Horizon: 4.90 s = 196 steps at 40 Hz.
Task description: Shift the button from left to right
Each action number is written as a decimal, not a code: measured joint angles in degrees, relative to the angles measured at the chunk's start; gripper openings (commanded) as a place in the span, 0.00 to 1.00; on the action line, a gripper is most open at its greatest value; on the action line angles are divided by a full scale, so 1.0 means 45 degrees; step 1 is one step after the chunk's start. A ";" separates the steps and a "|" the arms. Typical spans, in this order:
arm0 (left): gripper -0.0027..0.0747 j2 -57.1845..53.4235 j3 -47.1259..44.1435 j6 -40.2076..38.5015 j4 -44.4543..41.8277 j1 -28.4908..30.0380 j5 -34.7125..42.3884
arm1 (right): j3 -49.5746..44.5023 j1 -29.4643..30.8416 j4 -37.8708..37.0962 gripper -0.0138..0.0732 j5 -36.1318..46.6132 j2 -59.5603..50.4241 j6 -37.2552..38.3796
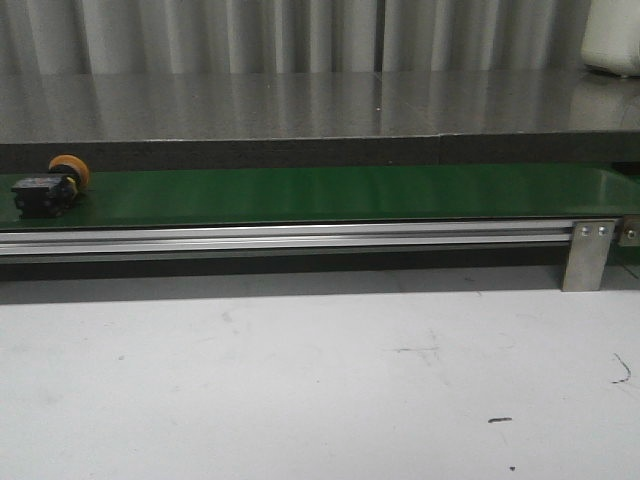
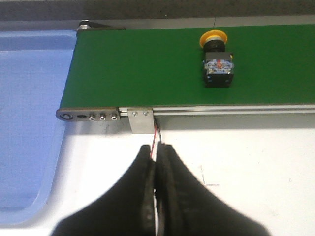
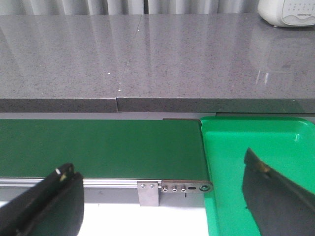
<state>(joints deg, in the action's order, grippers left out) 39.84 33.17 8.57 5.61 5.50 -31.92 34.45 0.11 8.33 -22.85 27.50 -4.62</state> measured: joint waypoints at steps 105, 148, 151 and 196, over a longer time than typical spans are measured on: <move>0.01 -0.5225 -0.2756 0.0000 0.0622 0.0000 0.1512 | 0.0000 0.0000 0.0000 0.92 0.0423 0.0000 0.0000; 0.01 -0.5225 -0.2756 0.0000 0.0622 0.0000 0.1512 | 0.0000 0.0000 0.0000 0.92 0.0423 0.0000 0.0000; 0.01 -0.5225 -0.2756 0.0000 0.0622 0.0000 0.1512 | 0.0000 0.0000 0.0000 0.92 0.0423 0.0000 0.0000; 0.01 -0.5225 -0.2756 0.0000 0.0622 0.0000 0.1512 | 0.0824 0.0000 0.0062 0.92 0.0244 0.3480 0.0000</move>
<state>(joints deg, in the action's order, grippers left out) 16.33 20.77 8.57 8.41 5.50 -25.11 38.15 0.11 8.61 -21.75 43.16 -4.62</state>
